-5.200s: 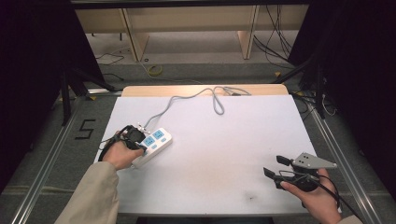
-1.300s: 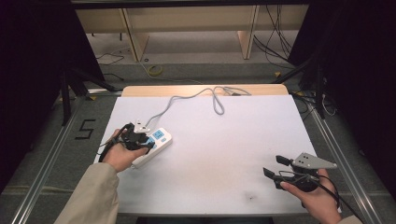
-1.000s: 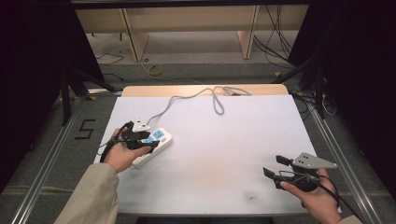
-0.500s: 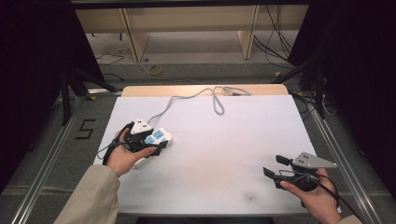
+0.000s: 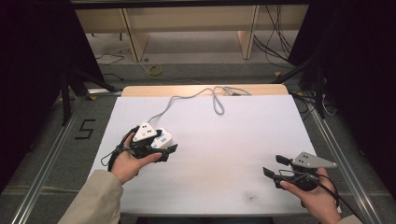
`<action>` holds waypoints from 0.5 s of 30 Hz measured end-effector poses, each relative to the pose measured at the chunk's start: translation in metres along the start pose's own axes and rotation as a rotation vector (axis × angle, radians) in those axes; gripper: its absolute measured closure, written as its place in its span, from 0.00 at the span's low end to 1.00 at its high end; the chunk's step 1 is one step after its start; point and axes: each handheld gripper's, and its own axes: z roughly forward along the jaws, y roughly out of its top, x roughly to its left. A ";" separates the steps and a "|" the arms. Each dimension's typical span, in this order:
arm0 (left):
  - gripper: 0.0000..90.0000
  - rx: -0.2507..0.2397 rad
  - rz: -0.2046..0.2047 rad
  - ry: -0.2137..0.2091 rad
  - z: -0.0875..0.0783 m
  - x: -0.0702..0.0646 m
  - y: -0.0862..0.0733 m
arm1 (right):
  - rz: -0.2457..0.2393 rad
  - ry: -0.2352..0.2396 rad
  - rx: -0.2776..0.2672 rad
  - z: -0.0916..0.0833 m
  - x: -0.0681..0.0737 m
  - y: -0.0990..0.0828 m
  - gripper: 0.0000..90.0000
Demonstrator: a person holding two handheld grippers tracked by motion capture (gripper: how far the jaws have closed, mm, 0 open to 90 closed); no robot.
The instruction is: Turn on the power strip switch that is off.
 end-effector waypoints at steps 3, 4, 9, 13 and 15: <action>0.20 0.012 0.021 -0.012 -0.001 -0.005 -0.001 | -0.001 0.002 -0.004 0.000 0.000 0.000 0.33; 0.20 0.007 0.024 -0.013 -0.002 -0.006 -0.002 | -0.002 0.002 -0.005 0.000 0.000 0.000 0.33; 0.19 -0.017 0.019 -0.013 -0.007 -0.010 -0.006 | -0.004 0.005 -0.003 0.000 0.001 0.000 0.33; 0.19 -0.027 0.024 -0.006 -0.012 -0.012 -0.013 | -0.007 0.010 -0.003 0.000 0.001 0.000 0.33; 0.18 -0.030 0.030 -0.002 -0.014 -0.012 -0.017 | -0.009 0.012 0.000 0.001 0.001 0.000 0.33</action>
